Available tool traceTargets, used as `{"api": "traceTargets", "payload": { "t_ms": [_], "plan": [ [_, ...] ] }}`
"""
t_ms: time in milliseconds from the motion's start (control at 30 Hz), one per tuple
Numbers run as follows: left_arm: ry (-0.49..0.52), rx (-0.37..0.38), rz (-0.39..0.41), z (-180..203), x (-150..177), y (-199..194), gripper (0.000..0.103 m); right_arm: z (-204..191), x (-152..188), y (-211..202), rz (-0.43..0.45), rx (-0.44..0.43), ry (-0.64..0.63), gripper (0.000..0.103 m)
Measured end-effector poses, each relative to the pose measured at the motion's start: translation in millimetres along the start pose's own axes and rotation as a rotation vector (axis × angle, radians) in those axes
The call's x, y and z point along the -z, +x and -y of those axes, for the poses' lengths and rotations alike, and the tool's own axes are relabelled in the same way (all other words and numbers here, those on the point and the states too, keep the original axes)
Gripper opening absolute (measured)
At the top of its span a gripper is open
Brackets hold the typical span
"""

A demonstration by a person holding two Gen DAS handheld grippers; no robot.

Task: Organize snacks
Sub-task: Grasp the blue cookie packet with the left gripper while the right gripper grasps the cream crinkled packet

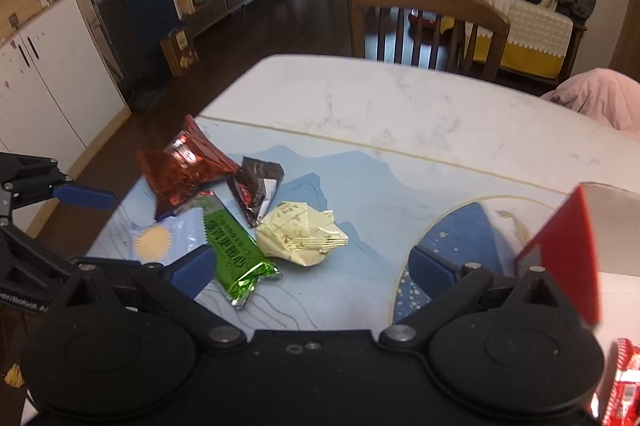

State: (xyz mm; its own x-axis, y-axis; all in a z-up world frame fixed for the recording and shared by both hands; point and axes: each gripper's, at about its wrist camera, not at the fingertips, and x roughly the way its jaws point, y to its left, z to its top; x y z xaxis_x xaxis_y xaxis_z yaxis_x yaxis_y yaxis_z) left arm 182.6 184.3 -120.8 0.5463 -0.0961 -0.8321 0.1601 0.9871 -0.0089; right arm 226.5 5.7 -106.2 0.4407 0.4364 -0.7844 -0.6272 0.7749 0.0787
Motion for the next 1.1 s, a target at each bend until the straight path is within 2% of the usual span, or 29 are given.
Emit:
{"api": "traceTargets", "payload": {
  "t_ms": [200,533,733,833,933,1000,1100],
  "plan": [
    [0.052,0.025,-0.052,-5.2,3.0,20.9,0.076,-3.4,-6.2,30.8,-0.041,-0.005,0.006,0.102],
    [0.16,0.022,-0.064,6.6,3.7,35.7,0.076,-8.2,-11.7,57.9,-0.078,-0.001,0.014,0.099],
    [0.145,0.005,-0.05,5.2,4.9,36.7,0.075,-5.9,-10.2,63.8,-0.091,-0.016,0.026,0.084],
    [0.13,0.009,-0.062,4.3,5.0,38.7,0.065,-5.9,-9.2,63.3,-0.093,-0.021,0.03,0.081],
    [0.132,-0.001,-0.06,5.1,4.6,38.9,0.061,-7.5,-8.6,62.5,-0.103,-0.025,0.024,0.072],
    [0.128,-0.014,-0.059,5.8,3.6,38.4,0.057,-8.7,-7.7,60.4,-0.097,-0.013,0.018,0.063],
    [0.106,-0.023,-0.062,4.0,1.8,39.1,0.053,-8.5,-6.3,56.5,-0.086,-0.017,0.018,0.059]
  ]
}}
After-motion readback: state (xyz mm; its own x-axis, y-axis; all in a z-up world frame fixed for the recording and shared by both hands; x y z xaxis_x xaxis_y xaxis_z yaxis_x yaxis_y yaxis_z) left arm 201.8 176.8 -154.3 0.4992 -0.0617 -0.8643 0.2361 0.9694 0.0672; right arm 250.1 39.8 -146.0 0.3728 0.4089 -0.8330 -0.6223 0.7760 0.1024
